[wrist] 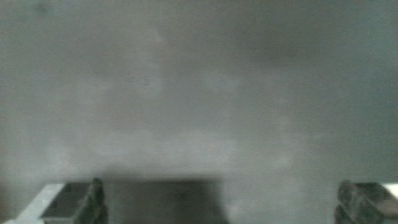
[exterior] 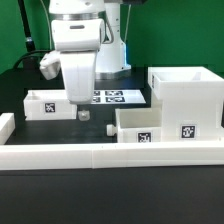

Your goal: Assemble drawer

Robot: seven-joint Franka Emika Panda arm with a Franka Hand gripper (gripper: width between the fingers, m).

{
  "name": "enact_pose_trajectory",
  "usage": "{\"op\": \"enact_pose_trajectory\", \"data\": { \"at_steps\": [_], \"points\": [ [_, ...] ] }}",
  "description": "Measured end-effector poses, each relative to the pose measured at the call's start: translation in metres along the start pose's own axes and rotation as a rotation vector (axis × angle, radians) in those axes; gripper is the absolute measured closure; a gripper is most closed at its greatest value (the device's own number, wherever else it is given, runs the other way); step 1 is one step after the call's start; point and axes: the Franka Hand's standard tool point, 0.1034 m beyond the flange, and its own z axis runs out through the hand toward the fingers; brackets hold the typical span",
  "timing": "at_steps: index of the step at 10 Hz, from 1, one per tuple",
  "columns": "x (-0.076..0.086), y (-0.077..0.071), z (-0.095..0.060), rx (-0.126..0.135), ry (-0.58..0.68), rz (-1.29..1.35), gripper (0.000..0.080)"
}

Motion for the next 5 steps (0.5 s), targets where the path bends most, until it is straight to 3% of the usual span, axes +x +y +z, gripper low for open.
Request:
{"op": "enact_pose_trajectory", "data": {
  "at_steps": [1,5],
  "points": [
    [-0.003,0.0,0.004,0.0,0.034,0.01,0.015],
    [0.028,0.005,0.018,0.018,0.058,0.066,0.015]
  ]
}}
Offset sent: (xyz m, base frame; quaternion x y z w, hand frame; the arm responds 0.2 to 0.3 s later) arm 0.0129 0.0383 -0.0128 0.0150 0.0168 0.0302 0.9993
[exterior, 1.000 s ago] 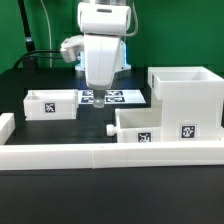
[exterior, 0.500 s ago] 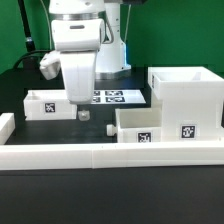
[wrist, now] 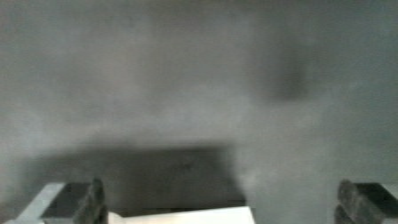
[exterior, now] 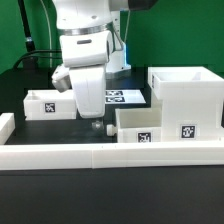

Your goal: Assemble drawer

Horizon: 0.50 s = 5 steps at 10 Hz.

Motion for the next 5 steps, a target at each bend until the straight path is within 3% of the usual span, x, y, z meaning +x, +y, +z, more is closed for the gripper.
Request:
{"op": "enact_pose_trajectory", "data": {
  "at_steps": [5],
  "points": [
    [0.037,-0.003,0.007,0.011,0.012,0.099,0.015]
  ]
}}
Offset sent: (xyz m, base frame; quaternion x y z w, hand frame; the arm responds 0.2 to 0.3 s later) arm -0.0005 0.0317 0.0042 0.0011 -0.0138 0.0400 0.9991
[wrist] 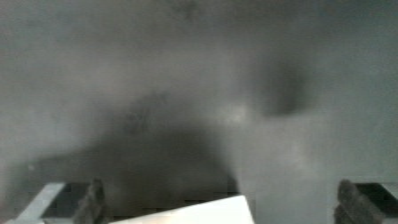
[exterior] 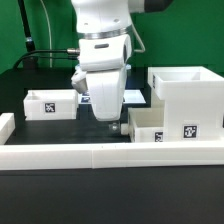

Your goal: Assemble drawer

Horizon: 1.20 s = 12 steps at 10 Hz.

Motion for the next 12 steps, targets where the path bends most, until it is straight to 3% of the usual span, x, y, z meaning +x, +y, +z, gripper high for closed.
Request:
{"op": "enact_pose_trajectory", "data": {
  "at_steps": [7,10,12],
  "points": [
    [0.031,0.001,-0.001,-0.004,0.012,0.062,0.015],
    [0.017,-0.001,-0.003,-0.003,0.01,0.065,0.015],
    [0.002,-0.011,-0.01,-0.001,0.004,0.09,0.015]
  ]
}}
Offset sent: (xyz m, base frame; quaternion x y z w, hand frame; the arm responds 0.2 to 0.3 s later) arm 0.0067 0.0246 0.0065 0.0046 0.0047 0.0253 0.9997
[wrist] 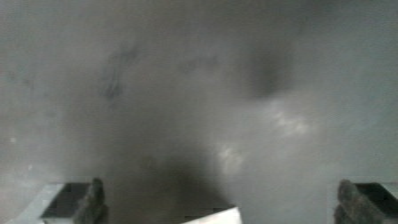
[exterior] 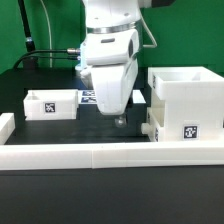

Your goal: Assemble drawer

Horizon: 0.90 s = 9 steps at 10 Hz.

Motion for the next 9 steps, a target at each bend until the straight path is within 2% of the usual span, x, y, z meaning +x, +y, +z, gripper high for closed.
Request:
{"op": "enact_pose_trajectory", "data": {
  "at_steps": [3,7,8,9],
  "points": [
    [-0.023,-0.02,-0.013,0.002,-0.014,0.03,0.015],
    [-0.055,-0.039,-0.028,0.0,-0.024,0.065,0.015],
    [-0.059,-0.04,-0.035,-0.011,-0.025,0.089,0.015],
    [-0.058,-0.041,-0.032,-0.006,-0.025,0.1,0.015]
  ]
}}
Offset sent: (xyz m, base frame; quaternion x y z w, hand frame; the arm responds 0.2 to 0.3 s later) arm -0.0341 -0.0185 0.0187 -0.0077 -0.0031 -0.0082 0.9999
